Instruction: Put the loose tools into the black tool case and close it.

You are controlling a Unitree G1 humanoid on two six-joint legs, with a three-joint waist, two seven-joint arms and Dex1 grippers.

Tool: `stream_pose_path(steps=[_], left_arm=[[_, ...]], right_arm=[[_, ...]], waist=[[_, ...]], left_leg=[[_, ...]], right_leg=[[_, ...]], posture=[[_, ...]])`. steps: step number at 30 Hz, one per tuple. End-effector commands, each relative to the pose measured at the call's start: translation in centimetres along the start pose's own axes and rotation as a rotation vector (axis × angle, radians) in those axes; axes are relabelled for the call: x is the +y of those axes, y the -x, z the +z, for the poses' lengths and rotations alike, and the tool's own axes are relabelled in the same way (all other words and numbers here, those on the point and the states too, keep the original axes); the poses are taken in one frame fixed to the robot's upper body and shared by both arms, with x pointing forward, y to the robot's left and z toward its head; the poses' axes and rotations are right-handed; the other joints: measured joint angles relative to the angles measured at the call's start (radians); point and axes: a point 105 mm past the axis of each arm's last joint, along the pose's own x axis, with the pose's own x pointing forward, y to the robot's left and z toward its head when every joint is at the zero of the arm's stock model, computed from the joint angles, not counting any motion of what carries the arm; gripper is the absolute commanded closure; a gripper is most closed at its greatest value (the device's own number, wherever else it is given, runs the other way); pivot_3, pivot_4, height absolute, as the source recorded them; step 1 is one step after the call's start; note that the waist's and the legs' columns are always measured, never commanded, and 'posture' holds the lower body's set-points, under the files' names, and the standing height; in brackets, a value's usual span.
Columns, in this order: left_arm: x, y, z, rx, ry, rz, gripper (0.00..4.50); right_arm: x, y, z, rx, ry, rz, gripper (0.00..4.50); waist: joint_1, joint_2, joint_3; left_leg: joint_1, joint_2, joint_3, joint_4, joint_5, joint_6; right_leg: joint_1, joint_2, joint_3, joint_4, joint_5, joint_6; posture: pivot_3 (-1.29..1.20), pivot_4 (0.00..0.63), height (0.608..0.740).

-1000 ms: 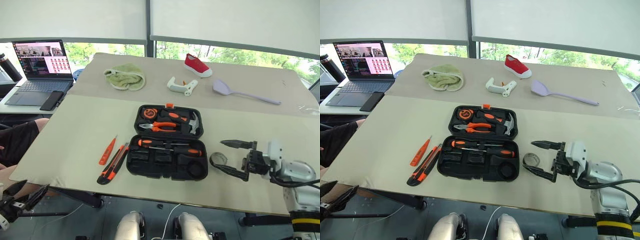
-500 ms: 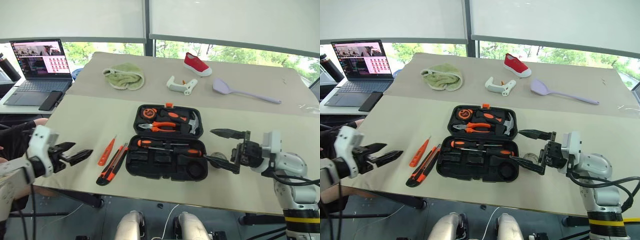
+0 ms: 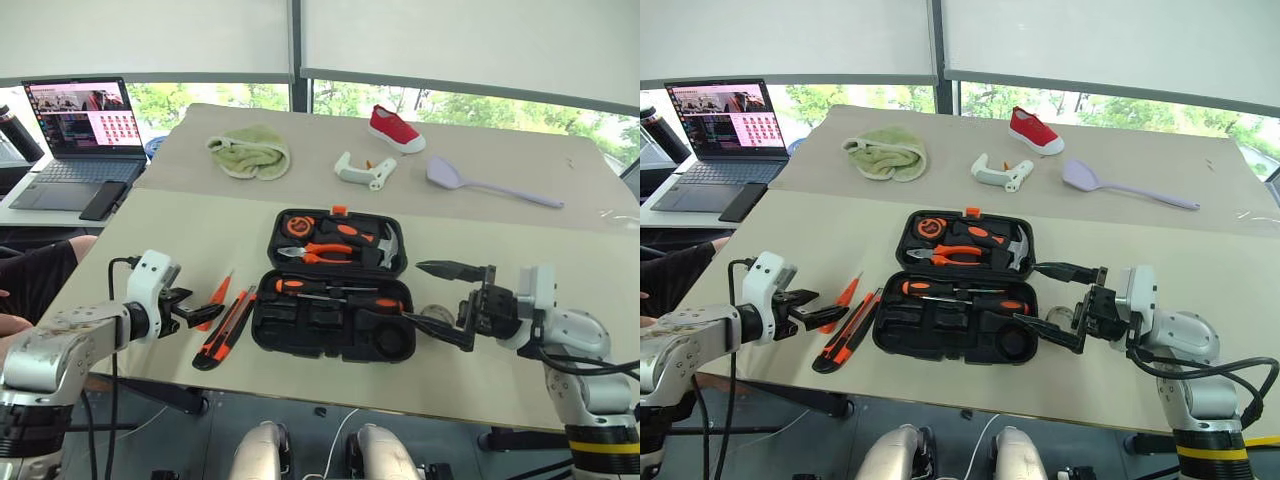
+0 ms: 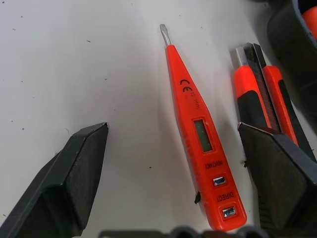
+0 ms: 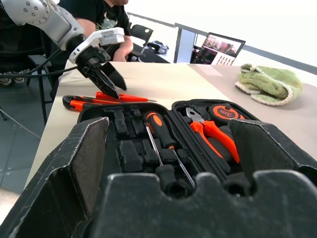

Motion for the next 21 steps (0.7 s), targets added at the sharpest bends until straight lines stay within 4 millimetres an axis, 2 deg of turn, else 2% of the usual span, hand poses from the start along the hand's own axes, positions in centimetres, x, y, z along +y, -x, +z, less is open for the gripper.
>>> stream_pose_path(steps=[1, 4, 9, 11, 14, 15, 17, 21], left_arm=[[-0.6, -0.8, -1.2, 0.038, -0.005, 0.004, 1.03], [-0.8, -1.0, -1.3, 0.032, -0.014, 0.012, 2.26], [0.1, -0.3, -0.9, -0.022, -0.022, 0.048, 3.98], [0.6, 0.2, -0.3, -0.060, -0.023, 0.055, 4.06], [1.8, 2.3, 3.5, -0.271, -0.149, 0.033, 4.06], [1.3, 2.8, 4.7, -0.333, -0.212, -0.022, 4.06], [-1.2, 3.5, 5.8, -0.397, -0.351, -0.214, 4.06], [-5.3, 3.4, 5.6, -0.314, -0.539, -0.517, 4.06]], right_arm=[[0.1, 0.0, 1.2, -0.025, 0.044, 0.009, 0.00], [0.3, 0.1, 1.2, -0.023, 0.045, 0.015, 0.00], [0.3, 0.2, 1.2, -0.018, 0.047, 0.021, 0.00], [0.3, 0.2, 1.1, -0.015, 0.046, 0.023, 0.00], [0.3, 0.5, 1.1, -0.002, 0.048, 0.019, 0.00], [0.2, 0.6, 1.1, 0.002, 0.048, 0.017, 0.00], [0.1, 0.9, 1.2, 0.009, 0.049, 0.008, 0.00], [0.2, 1.6, 1.3, 0.032, 0.041, -0.003, 0.00]], waist=[[0.003, 0.000, 0.000], [0.006, 0.000, 0.000], [0.010, 0.000, 0.000], [0.008, 0.000, 0.000], [0.009, 0.000, 0.000], [0.009, -0.001, 0.001], [0.009, -0.002, 0.001], [0.017, -0.001, 0.001]], left_leg=[[0.000, 0.000, 0.000, 0.000, 0.000, 0.001], [0.000, 0.000, 0.000, 0.000, -0.001, 0.002], [0.000, 0.000, 0.000, 0.000, -0.001, 0.002], [0.000, 0.000, 0.000, 0.000, -0.001, 0.002], [0.000, 0.000, 0.000, 0.000, -0.001, 0.002], [-0.001, 0.000, 0.000, 0.000, -0.001, 0.002], [-0.001, 0.001, 0.000, 0.000, -0.001, 0.001], [-0.001, 0.000, 0.000, 0.000, -0.003, -0.002]], right_leg=[[0.000, 0.000, 0.000, 0.000, 0.000, 0.000], [0.000, 0.000, 0.000, 0.000, 0.000, 0.000], [0.000, -0.001, 0.001, 0.000, 0.000, 0.000], [0.000, -0.001, 0.001, 0.000, 0.000, 0.000], [0.000, -0.001, 0.001, 0.000, 0.000, 0.000], [-0.001, 0.000, 0.000, 0.000, 0.000, 0.000], [-0.001, 0.000, -0.001, 0.000, 0.000, -0.001], [-0.001, -0.002, -0.002, -0.001, 0.000, -0.001]], posture=[[0.00, 0.150, 0.736], [0.00, 0.150, 0.736], [0.00, 0.150, 0.736], [0.00, 0.150, 0.736], [0.00, 0.150, 0.736], [0.00, 0.150, 0.736], [0.00, 0.150, 0.736], [0.00, 0.150, 0.736]])
